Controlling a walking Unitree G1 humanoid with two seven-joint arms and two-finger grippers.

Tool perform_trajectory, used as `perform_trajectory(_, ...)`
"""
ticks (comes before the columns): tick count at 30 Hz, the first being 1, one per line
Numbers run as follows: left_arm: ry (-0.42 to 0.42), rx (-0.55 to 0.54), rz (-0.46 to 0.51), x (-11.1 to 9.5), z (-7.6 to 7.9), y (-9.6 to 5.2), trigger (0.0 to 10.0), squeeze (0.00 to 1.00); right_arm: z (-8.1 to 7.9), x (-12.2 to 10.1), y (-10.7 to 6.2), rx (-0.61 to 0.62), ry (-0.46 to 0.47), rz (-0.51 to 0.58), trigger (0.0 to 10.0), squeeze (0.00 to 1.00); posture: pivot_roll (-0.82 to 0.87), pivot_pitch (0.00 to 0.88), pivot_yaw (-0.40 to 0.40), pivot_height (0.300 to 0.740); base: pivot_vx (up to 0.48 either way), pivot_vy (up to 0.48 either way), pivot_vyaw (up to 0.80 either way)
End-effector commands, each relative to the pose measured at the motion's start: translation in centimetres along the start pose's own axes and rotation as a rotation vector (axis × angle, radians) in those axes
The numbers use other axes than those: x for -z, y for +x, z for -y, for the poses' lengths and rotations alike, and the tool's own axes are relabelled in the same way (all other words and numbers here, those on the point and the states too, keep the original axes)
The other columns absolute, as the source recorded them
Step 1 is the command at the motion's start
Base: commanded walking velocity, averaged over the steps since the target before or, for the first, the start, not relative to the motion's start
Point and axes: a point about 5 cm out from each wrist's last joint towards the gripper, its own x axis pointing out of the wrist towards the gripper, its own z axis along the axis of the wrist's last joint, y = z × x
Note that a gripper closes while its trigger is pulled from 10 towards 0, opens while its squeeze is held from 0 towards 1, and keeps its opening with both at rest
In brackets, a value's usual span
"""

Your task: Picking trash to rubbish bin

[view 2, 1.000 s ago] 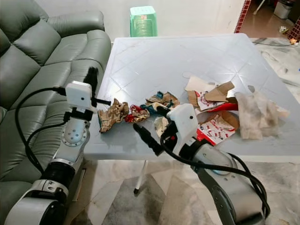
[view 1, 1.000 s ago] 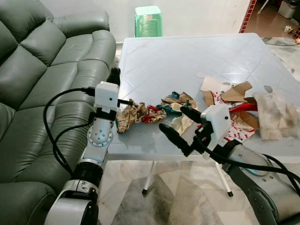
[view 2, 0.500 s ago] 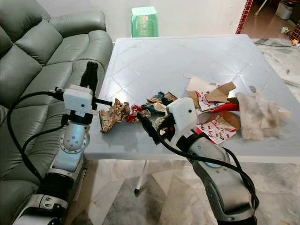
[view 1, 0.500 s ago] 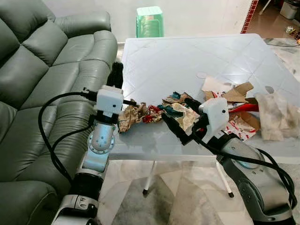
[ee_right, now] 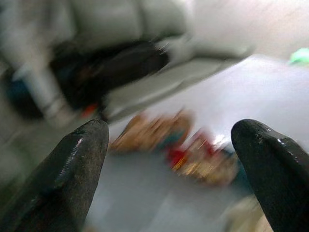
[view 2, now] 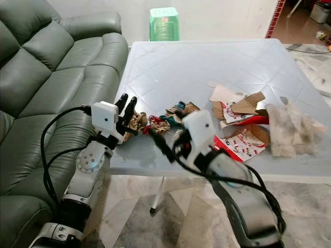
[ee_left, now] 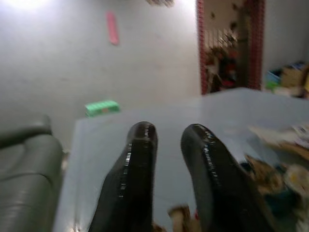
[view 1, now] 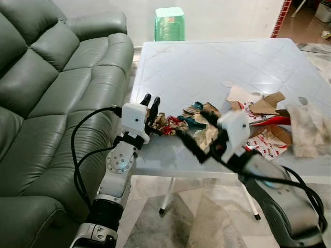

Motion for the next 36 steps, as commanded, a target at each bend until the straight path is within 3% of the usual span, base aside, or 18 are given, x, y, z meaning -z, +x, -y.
perform_trajectory(1,-0.012,0.057,-0.064,0.9,0.0,-0.2,10.0,1.0,-0.4,-0.1,-0.8,-0.048,-0.003,-0.019,10.0,0.0,-0.16,0.06,0.044,0.74,0.0,0.0,0.0)
perform_trajectory(12,-0.046,0.13,-0.246,4.1,-1.0,-0.2,10.0,1.0,-0.5,-0.2,-2.0,-0.057,-0.01,-0.049,10.0,0.0,-0.22,0.074,0.046,0.74,0.0,0.0,0.0)
perform_trajectory(18,-0.017,0.074,-0.318,5.1,-2.8,0.4,10.0,1.0,-1.6,0.0,-3.0,-0.138,0.006,-0.099,10.0,0.0,-0.25,0.089,0.046,0.74,0.0,0.0,0.0)
perform_trajectory(24,-0.004,0.033,-0.353,5.4,-3.6,0.5,10.0,1.0,-1.8,0.1,-3.4,-0.141,0.008,-0.113,10.0,0.0,-0.26,0.099,0.046,0.74,0.0,0.0,0.0)
perform_trajectory(30,0.005,0.07,-0.447,6.7,-2.7,0.0,10.0,1.0,-1.9,0.1,-3.4,-0.146,0.01,-0.12,10.0,0.0,-0.26,0.103,0.046,0.74,0.0,0.0,0.0)
perform_trajectory(31,-0.008,0.128,-0.474,7.4,-1.7,-0.3,6.3,1.0,-1.8,0.1,-3.3,-0.149,0.011,-0.121,10.0,0.0,-0.26,0.104,0.045,0.74,0.0,0.0,0.0)
perform_trajectory(32,-0.008,0.128,-0.474,7.4,-1.7,-0.3,6.3,1.0,-1.8,0.1,-3.3,-0.149,0.011,-0.121,10.0,0.0,-0.26,0.104,0.045,0.74,0.0,0.0,0.0)
perform_trajectory(33,-0.016,0.15,-0.491,7.7,-1.3,-0.5,0.0,1.0,-1.9,0.0,-3.3,-0.151,0.012,-0.122,10.0,0.0,-0.26,0.104,0.044,0.74,0.0,0.0,0.0)
perform_trajectory(34,-0.02,0.157,-0.5,7.9,-1.1,-0.7,0.0,1.0,-1.9,0.0,-3.3,-0.152,0.011,-0.122,10.0,0.0,-0.26,0.104,0.043,0.74,0.0,0.0,0.0)
perform_trajectory(35,-0.017,0.167,-0.504,8.0,-1.0,-0.8,0.0,0.44,-1.9,0.0,-3.3,-0.153,0.012,-0.122,10.0,0.0,-0.26,0.104,0.044,0.74,0.0,0.0,0.0)
perform_trajectory(36,-0.014,0.167,-0.503,8.0,-0.9,-0.8,0.0,0.0,-1.9,0.0,-3.3,-0.154,0.013,-0.122,10.0,0.0,-0.26,0.103,0.044,0.74,0.0,0.0,0.0)
